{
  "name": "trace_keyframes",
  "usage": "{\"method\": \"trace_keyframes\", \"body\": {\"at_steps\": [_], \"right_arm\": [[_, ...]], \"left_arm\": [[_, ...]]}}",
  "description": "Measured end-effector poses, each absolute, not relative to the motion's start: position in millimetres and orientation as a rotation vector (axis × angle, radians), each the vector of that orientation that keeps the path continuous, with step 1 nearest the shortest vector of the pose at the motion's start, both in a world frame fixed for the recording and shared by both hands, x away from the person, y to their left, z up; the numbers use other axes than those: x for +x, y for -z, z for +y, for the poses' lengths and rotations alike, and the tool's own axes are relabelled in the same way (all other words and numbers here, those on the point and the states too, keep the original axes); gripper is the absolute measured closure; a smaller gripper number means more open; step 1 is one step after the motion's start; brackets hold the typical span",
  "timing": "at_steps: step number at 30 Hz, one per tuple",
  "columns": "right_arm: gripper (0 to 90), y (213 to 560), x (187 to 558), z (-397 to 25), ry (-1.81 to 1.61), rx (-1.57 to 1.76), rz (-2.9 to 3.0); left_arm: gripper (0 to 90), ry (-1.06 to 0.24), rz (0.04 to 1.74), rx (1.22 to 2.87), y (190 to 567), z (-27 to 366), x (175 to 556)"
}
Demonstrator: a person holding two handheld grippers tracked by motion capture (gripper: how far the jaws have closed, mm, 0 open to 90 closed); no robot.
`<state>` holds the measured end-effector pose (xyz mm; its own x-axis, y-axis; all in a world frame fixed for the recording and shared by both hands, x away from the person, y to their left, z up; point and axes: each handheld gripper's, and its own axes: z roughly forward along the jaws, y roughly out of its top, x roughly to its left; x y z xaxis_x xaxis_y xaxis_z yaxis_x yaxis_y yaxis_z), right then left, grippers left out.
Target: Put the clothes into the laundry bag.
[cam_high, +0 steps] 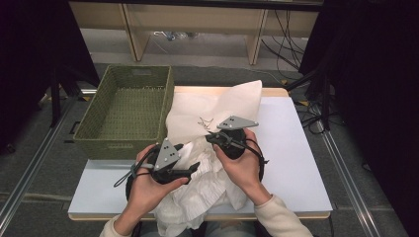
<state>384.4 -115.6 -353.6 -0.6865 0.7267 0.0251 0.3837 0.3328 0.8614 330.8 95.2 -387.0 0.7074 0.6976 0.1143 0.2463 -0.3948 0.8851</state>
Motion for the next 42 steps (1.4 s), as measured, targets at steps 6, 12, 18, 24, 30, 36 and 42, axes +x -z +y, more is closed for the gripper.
{"method": "trace_keyframes", "body": {"at_steps": [6, 12, 18, 24, 30, 36, 42], "right_arm": [[88.6, 354, 385, -116, -1.286, 0.964, 2.235], [88.5, 355, 384, -114, -1.288, 0.996, 2.251], [88.5, 357, 384, -112, -1.273, 0.968, 2.258], [88.4, 356, 382, -111, -1.281, 1.017, 2.267], [88.4, 357, 383, -111, -1.277, 1.008, 2.271], [88.4, 358, 384, -110, -1.269, 0.978, 2.274], [88.4, 358, 383, -110, -1.269, 0.971, 2.273]], "left_arm": [[20.9, -0.571, 0.756, 2.072, 408, 91, 344], [26.0, -0.467, 0.788, 2.137, 444, 75, 358], [38.0, -0.466, 0.822, 2.173, 452, 70, 361], [56.2, -0.505, 0.833, 2.184, 455, 65, 361], [71.1, -0.492, 0.852, 2.168, 455, 69, 363], [78.8, -0.438, 0.893, 2.095, 455, 73, 365], [81.0, -0.361, 0.911, 1.925, 437, 76, 358]]}}
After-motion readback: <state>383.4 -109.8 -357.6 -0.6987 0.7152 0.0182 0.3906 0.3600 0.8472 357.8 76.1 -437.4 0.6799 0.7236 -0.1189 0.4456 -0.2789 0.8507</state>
